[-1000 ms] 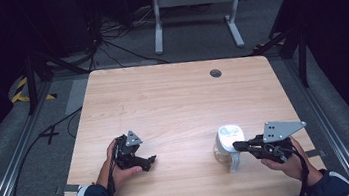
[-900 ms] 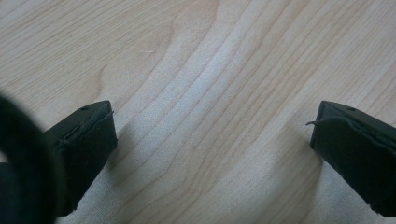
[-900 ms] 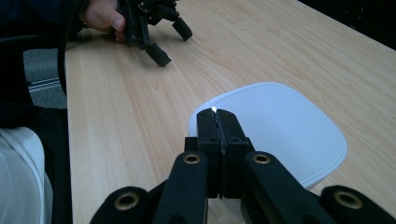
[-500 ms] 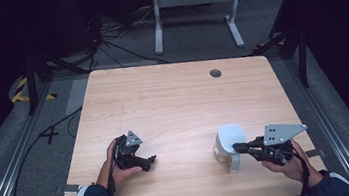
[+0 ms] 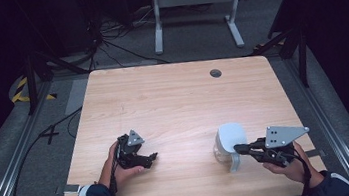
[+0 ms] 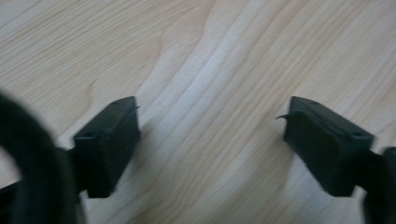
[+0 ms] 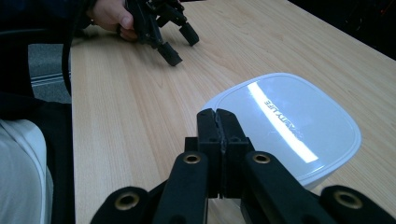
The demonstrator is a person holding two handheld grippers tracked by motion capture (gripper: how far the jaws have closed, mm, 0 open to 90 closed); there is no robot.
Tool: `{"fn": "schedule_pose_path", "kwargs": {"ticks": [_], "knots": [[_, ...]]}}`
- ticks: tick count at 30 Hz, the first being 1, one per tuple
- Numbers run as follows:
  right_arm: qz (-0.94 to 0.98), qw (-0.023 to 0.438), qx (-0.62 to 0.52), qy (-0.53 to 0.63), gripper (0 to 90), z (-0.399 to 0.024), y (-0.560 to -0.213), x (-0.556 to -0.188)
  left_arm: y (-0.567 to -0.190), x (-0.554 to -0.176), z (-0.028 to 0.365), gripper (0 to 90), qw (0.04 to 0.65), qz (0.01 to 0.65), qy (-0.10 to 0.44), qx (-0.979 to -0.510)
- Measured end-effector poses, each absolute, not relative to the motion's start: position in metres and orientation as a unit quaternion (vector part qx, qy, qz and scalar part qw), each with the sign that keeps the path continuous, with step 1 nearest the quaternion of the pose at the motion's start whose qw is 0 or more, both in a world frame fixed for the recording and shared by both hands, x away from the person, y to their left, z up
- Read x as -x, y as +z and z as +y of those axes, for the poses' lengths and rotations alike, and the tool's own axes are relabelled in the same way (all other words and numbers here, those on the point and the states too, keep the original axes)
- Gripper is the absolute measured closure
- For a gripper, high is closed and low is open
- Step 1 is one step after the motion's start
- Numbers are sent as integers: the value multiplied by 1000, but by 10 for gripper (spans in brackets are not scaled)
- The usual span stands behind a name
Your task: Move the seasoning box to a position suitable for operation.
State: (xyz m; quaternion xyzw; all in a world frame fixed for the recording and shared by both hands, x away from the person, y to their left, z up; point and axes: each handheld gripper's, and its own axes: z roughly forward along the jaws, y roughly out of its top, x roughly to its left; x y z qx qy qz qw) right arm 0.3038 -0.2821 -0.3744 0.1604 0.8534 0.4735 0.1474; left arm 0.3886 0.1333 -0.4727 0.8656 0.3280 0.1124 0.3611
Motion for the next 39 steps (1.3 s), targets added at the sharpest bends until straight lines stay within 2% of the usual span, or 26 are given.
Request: {"fn": "schedule_pose_path", "kwargs": {"ticks": [2, 3, 5, 7, 10, 11, 14, 19, 28, 39], "knots": [[853, 147, -161, 473, 900, -282, -374, -303, -465, -388, 124, 227, 382, 311, 108, -864], [854, 148, -160, 472, 900, -283, -374, -303, -459, -387, 119, 295, 396, 301, 107, -861], [854, 147, -160, 472, 899, -283, -374, -303, -453, -387, 113, 332, 405, 293, 110, -859], [853, 147, -160, 475, 899, -284, -375, -304, -435, -386, 92, 411, 447, 264, 102, -848], [853, 145, -161, 475, 899, -285, -375, -304, -424, -386, 75, 452, 463, 243, 99, -846], [853, 146, -160, 476, 899, -285, -375, -304, -419, -385, 64, 509, 473, 230, 97, -845], [853, 142, -159, 477, 900, -285, -375, -303, -408, -387, 39, 598, 480, 197, 106, -849], [855, 141, -153, 474, 899, -285, -377, -302, -402, -393, 4, 700, 486, 166, 106, -851], [859, 142, -152, 468, 899, -287, -380, -302, -391, -390, -18, 781, 497, 137, 97, -852], [860, 141, -155, 465, 898, -287, -380, -302, -371, -377, -40, 777, 513, 94, 98, -848]]}}
